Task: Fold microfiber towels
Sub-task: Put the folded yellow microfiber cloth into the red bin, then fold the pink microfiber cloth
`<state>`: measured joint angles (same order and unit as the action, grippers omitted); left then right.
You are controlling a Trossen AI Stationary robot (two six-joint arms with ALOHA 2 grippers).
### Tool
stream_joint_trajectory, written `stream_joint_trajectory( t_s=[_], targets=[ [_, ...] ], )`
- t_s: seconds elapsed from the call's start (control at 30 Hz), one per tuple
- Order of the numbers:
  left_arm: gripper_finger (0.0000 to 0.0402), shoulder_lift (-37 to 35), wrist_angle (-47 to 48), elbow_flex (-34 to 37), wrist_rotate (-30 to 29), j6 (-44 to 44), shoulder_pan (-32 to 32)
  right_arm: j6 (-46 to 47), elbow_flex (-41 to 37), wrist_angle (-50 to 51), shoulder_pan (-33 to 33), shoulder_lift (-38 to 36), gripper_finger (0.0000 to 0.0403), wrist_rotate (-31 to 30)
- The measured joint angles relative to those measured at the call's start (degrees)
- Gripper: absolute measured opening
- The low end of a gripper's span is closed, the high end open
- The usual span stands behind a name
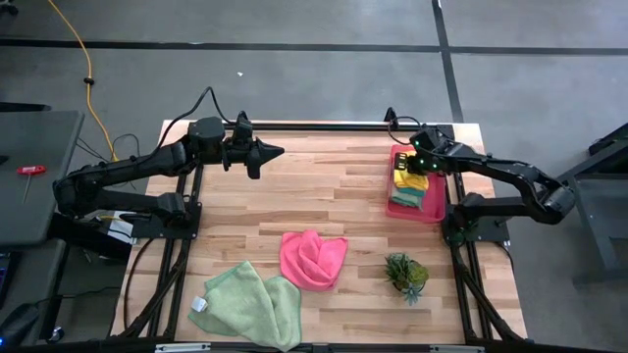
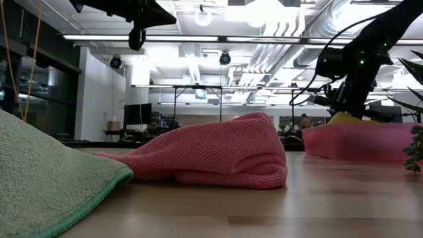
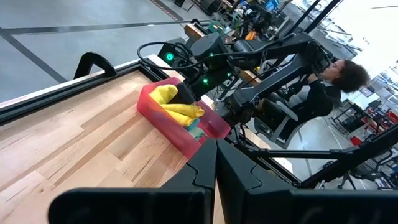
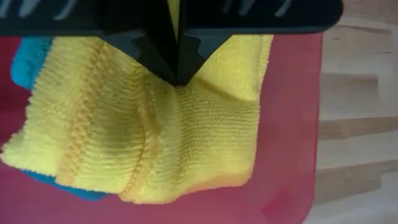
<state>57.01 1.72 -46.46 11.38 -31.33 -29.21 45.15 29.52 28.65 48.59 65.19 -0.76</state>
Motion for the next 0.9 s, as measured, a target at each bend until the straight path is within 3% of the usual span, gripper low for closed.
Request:
stream_joint_trajectory(
  t_s=[0.13, 0.33, 0.57, 0.7, 0.9],
  targets=[
    [0.0, 0.0, 0.0, 0.0, 0.0, 0.0, 0.0, -2.3, 4.0, 1.8, 0.4, -0.8, 0.0002, -0.1],
    [0.0, 0.0, 0.0, 0.0, 0.0, 0.1, 0.0, -11.6, 17.6, 3.8, 0.6, -4.8, 0.0, -1.5],
    [0.0, 0.0, 0.0, 0.0, 0.0, 3.8, 0.0, -20.7, 31.9, 2.9, -2.4, -5.7, 0.0, 9.6],
    [0.0, 0.0, 0.0, 0.0, 0.0, 5.6, 0.0, -23.6, 33.4, -0.1, -8.0, -5.7, 0.0, 14.4],
    [0.0, 0.0, 0.3, 0.0, 0.0, 8.9, 0.0, -22.8, 28.1, -5.9, -19.9, -5.6, 0.0, 14.0]
  ],
)
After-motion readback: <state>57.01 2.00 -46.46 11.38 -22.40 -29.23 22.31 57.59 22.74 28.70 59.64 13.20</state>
